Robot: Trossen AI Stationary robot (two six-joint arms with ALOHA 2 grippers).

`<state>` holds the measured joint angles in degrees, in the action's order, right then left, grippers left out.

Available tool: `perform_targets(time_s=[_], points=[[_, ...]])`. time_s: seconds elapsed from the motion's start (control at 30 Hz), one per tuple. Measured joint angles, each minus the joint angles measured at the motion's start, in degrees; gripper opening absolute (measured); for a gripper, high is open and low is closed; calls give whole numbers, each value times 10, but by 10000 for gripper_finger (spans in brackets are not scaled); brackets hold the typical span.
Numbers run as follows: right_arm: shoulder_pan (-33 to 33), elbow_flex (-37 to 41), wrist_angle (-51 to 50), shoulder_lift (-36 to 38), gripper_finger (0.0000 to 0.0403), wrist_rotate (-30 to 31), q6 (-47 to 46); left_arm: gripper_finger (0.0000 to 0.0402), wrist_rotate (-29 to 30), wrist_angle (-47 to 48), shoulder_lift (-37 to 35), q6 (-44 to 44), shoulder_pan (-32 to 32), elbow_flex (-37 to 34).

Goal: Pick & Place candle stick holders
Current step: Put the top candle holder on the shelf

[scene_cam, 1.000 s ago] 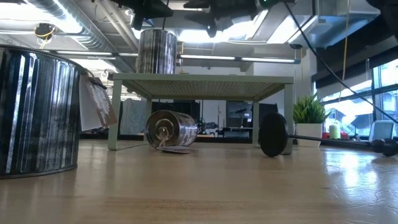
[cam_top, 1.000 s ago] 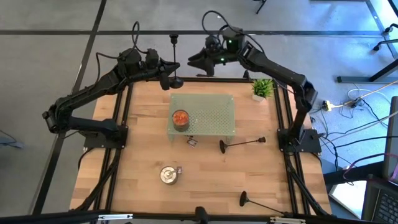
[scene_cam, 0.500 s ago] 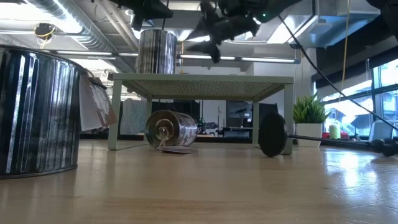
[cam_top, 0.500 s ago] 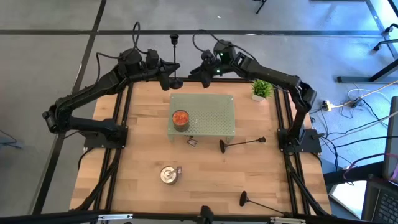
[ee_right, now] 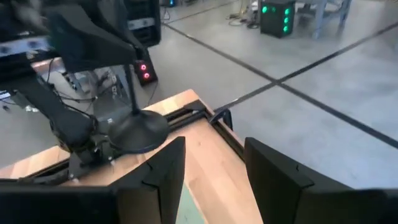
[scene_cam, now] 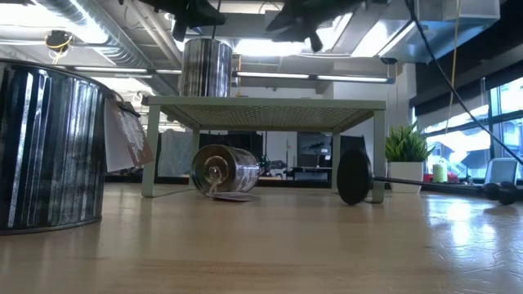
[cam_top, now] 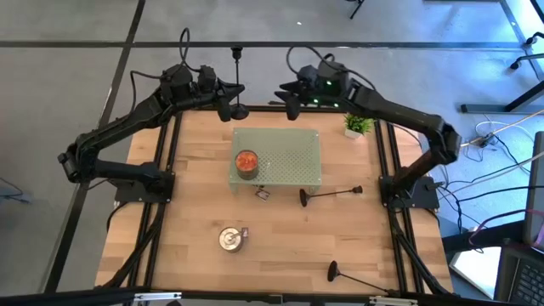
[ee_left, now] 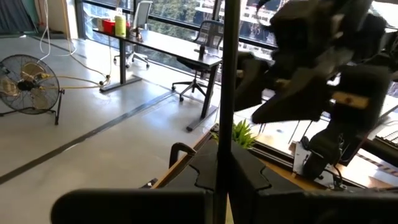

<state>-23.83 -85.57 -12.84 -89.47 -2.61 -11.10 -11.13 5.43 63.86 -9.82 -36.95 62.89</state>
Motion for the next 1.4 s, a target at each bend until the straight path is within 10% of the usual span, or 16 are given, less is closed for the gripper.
perform_targets(time_s=[0.57,1.4], points=[[76,203,82,212,169,134,-63,10,-4,-5,0,2,0,0],[180,208,55,258,169,247,30,10,36,-272,-2,92,48,-185]])
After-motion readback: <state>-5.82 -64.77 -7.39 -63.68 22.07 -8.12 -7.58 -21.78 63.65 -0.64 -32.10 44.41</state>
